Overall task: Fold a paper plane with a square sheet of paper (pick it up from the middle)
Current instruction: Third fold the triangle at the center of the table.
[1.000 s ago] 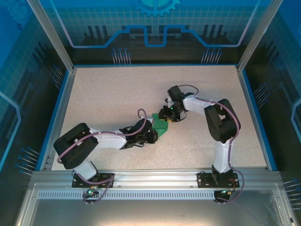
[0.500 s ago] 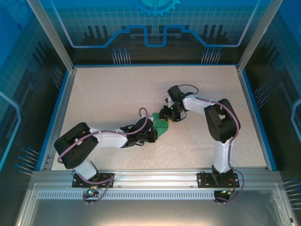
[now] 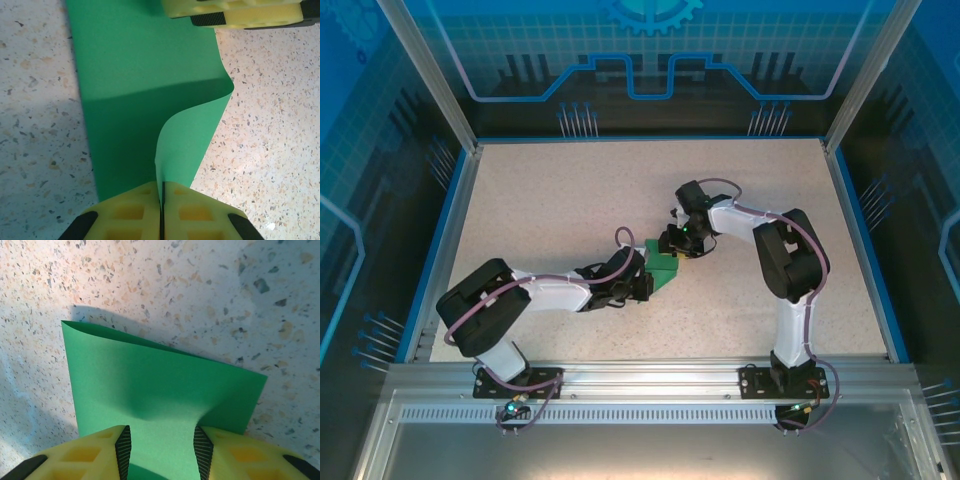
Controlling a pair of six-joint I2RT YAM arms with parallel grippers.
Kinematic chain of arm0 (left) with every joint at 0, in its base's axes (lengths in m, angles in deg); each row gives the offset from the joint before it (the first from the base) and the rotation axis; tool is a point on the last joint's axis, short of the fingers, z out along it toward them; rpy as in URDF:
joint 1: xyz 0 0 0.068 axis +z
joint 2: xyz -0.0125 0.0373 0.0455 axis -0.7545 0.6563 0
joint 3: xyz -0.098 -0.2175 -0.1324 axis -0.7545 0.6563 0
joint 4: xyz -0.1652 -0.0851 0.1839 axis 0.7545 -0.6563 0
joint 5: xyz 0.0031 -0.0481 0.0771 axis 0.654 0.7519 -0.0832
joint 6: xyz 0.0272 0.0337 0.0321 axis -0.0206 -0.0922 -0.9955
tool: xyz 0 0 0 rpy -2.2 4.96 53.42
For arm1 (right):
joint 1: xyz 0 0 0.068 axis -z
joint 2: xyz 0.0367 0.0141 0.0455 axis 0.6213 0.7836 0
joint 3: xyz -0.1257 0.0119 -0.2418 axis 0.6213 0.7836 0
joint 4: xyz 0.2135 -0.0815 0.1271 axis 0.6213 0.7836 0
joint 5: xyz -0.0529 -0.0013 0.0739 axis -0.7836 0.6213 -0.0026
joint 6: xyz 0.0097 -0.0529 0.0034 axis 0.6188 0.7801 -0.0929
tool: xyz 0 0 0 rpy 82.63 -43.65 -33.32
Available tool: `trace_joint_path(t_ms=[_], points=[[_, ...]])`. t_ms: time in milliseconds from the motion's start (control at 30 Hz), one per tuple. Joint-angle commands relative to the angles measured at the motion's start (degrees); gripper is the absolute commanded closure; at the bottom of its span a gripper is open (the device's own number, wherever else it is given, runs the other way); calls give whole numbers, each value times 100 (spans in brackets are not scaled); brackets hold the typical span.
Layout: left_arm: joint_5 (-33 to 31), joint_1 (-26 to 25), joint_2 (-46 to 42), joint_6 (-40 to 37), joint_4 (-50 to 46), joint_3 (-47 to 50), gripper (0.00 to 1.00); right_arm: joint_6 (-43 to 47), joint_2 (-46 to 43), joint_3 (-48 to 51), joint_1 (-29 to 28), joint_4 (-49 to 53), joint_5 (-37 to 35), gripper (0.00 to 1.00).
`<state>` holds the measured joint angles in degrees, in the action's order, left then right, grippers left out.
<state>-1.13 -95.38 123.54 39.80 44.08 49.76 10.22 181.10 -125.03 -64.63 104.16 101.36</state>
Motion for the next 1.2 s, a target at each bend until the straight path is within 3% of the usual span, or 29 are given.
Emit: trace_joint_path(t_ms=[0, 1167], points=[[-141, 60, 77, -189, -110, -164, 90, 82, 242, -49, -35, 300, -167, 58], [-87, 104, 349, -468, -207, -332, 93, 100, 286, -96, -75, 316, -156, 58]])
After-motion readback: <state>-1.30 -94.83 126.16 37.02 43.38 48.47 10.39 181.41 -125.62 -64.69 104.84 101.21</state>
